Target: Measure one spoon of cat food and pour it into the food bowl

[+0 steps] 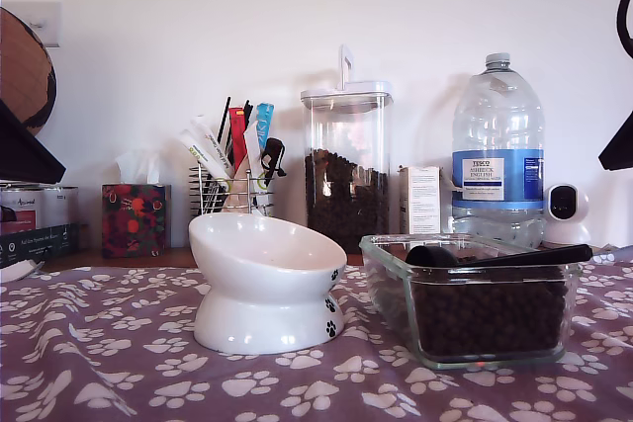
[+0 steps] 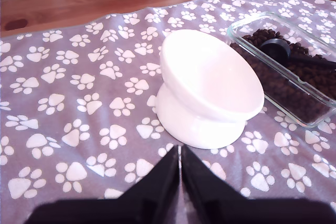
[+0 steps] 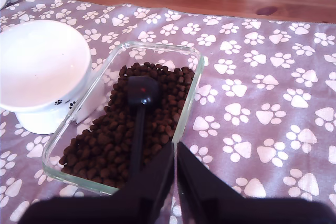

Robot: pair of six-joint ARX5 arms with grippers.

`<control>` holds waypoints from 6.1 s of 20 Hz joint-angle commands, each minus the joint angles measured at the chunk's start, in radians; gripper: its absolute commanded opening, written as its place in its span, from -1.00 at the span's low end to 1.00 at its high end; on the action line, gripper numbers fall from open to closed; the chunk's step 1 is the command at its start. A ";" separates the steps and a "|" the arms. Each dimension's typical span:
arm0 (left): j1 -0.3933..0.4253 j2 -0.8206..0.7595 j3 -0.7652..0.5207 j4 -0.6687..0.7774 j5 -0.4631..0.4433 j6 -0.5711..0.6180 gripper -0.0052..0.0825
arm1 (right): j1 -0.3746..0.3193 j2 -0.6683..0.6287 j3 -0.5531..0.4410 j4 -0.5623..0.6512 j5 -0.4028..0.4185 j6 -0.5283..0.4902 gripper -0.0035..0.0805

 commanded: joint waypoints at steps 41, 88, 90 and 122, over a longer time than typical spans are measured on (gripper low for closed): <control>-0.002 0.003 0.006 0.030 0.000 0.025 -0.92 | 0.211 0.853 0.813 -0.832 0.017 -0.282 -0.62; -0.002 0.003 0.006 0.031 0.001 0.024 -0.92 | 0.214 0.987 0.824 -0.756 0.274 -0.284 -0.95; -0.002 0.003 0.006 0.031 0.000 0.024 -0.92 | 0.230 0.987 0.836 -0.758 0.311 -0.288 -0.95; -0.002 0.003 0.006 0.035 0.000 0.024 -0.93 | 0.356 0.999 0.871 -0.799 0.825 -0.576 -0.95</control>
